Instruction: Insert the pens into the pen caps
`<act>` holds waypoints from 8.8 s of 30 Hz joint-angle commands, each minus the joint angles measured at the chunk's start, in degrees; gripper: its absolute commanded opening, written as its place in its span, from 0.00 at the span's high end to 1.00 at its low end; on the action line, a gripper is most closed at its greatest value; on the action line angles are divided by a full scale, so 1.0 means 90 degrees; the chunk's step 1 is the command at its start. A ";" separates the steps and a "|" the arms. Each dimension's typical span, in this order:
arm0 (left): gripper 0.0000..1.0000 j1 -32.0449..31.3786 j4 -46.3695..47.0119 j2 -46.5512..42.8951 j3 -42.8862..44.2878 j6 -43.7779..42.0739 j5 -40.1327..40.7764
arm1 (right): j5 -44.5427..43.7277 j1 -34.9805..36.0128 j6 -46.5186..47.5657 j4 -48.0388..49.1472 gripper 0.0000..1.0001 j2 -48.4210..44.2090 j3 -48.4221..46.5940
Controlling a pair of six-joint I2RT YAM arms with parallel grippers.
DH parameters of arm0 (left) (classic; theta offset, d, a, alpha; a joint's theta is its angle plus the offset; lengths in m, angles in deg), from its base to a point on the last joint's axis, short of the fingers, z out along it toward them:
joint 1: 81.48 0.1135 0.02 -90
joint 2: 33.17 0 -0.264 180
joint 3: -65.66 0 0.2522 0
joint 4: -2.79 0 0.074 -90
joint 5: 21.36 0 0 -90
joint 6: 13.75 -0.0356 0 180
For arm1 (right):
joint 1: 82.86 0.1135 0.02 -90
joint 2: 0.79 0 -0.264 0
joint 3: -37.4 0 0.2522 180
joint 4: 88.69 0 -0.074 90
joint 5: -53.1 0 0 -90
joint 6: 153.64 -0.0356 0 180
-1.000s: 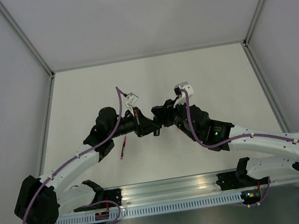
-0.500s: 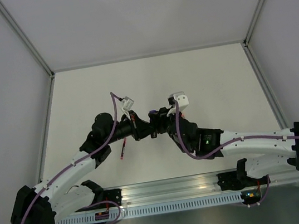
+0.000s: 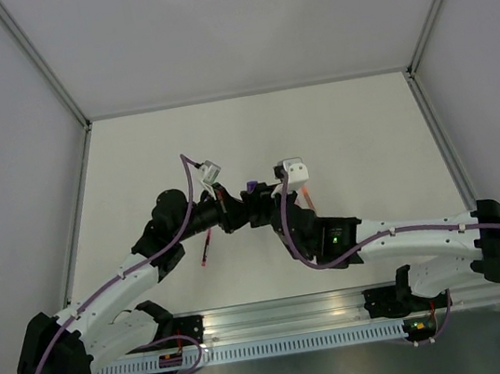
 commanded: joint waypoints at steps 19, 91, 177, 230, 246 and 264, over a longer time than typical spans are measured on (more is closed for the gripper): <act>0.98 -0.0003 0.2213 -0.0060 -0.0063 0.0205 -0.1984 | 0.2388 -0.0058 0.1792 -0.1047 0.27 -0.2205 -0.0683; 0.98 -0.0081 0.3260 -0.0021 -0.0327 0.0568 -0.1458 | 0.5986 -0.1103 0.0328 -0.1145 1.00 -0.1552 0.0615; 0.98 -0.0101 0.4772 0.0282 -0.0581 0.0654 -0.2873 | 0.5420 -0.1123 0.1159 -0.0842 0.86 -0.1483 -0.0401; 0.98 0.0475 0.5095 0.0487 0.0259 0.1739 -0.1477 | 0.7451 -0.1016 -0.0394 0.0125 1.00 -0.1347 0.2471; 0.98 0.0749 0.4686 0.0751 0.0318 0.1525 -0.1750 | 0.6272 -0.0742 -0.0473 0.0107 1.00 -0.1815 0.2433; 0.98 0.0739 0.2079 0.1580 -0.0016 0.0858 -0.0121 | 0.0723 -0.1142 0.0533 -0.1544 0.34 -0.2586 -0.0391</act>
